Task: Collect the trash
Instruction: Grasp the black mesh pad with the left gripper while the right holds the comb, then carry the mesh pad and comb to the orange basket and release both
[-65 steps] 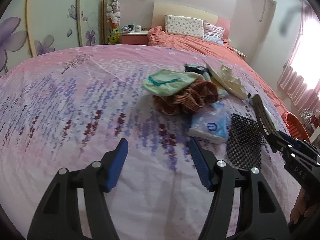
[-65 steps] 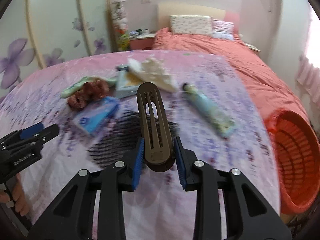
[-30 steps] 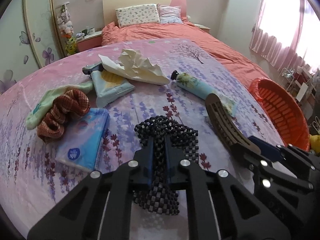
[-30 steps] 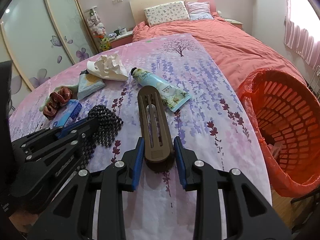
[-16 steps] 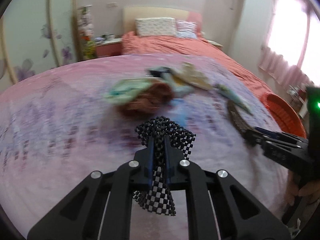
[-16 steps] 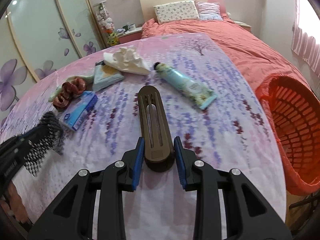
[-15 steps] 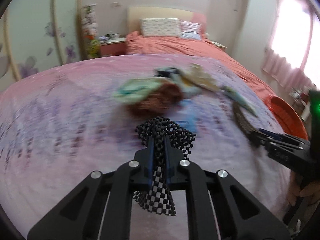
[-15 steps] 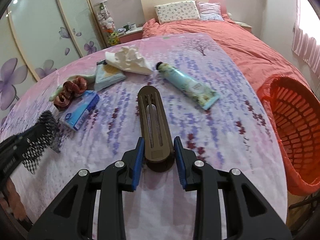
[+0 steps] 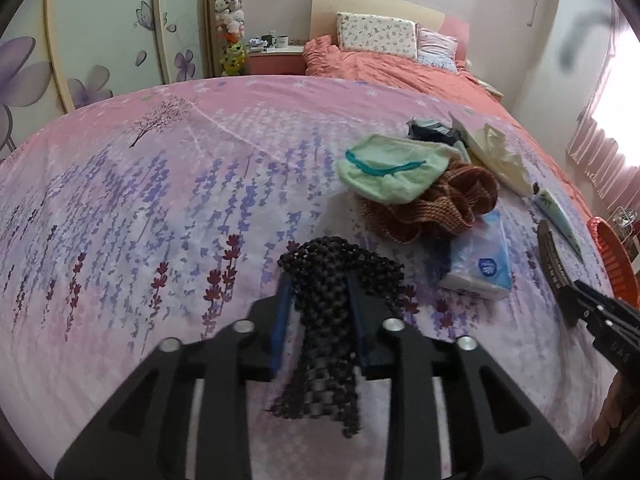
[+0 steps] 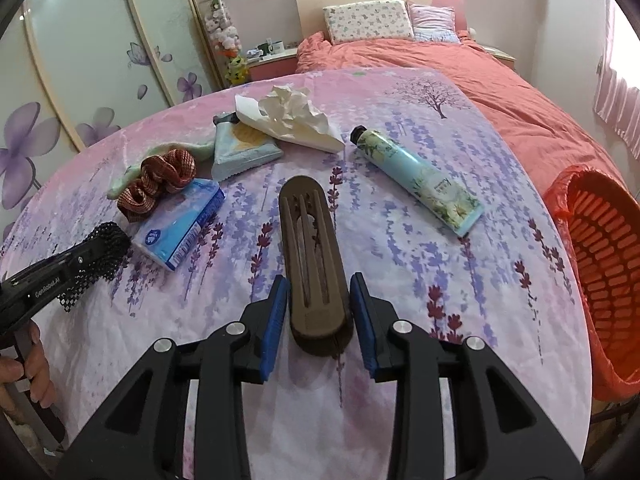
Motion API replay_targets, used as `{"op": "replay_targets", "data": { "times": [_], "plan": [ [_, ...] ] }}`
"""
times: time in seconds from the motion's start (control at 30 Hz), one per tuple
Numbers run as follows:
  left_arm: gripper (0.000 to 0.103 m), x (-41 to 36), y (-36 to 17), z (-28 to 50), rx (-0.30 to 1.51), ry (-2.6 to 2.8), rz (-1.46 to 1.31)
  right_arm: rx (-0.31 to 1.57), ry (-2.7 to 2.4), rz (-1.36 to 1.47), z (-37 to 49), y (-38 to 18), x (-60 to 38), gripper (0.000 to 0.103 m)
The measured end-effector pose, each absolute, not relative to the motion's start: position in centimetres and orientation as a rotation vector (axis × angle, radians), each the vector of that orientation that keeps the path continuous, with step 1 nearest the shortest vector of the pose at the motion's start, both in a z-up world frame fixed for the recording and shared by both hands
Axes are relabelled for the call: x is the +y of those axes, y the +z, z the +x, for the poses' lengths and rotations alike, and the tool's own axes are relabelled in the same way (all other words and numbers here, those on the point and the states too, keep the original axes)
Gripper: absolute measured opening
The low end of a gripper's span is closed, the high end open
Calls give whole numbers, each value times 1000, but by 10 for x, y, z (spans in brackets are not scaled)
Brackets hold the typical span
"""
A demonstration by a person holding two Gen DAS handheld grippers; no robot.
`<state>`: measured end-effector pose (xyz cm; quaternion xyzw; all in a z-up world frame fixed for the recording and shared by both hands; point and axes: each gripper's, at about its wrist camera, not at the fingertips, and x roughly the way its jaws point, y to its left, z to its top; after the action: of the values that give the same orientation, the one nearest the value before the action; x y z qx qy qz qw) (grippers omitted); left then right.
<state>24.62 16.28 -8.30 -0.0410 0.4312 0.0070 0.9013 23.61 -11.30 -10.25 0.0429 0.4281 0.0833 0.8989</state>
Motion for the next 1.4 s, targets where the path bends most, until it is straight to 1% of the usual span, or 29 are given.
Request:
{"op": "replay_targets", "data": {
  "times": [0.03, 0.13, 0.53, 0.7, 0.87, 1.0, 1.3, 1.4],
  "plan": [
    [33, 162, -84, 246, 890, 16, -83, 885, 168, 82, 238, -102, -111, 35],
    [35, 164, -84, 247, 890, 18, -88, 880, 149, 54, 240, -103, -107, 35],
    [37, 167, -86, 245, 891, 20, -104, 881, 134, 32, 241, -103, -102, 35],
    [38, 170, -86, 244, 887, 14, -132, 884, 136, 25, 241, -103, -101, 38],
    [39, 169, -86, 245, 889, 13, -124, 887, 141, 2, 240, -103, -97, 43],
    [42, 162, -86, 246, 896, 25, -82, 887, 141, 1, 238, -103, -97, 43],
    [42, 156, -86, 246, 899, 31, -69, 887, 146, 10, 237, -102, -97, 44],
    [42, 155, -86, 246, 899, 33, -65, 889, 146, -3, 238, -102, -97, 45]
  ]
}}
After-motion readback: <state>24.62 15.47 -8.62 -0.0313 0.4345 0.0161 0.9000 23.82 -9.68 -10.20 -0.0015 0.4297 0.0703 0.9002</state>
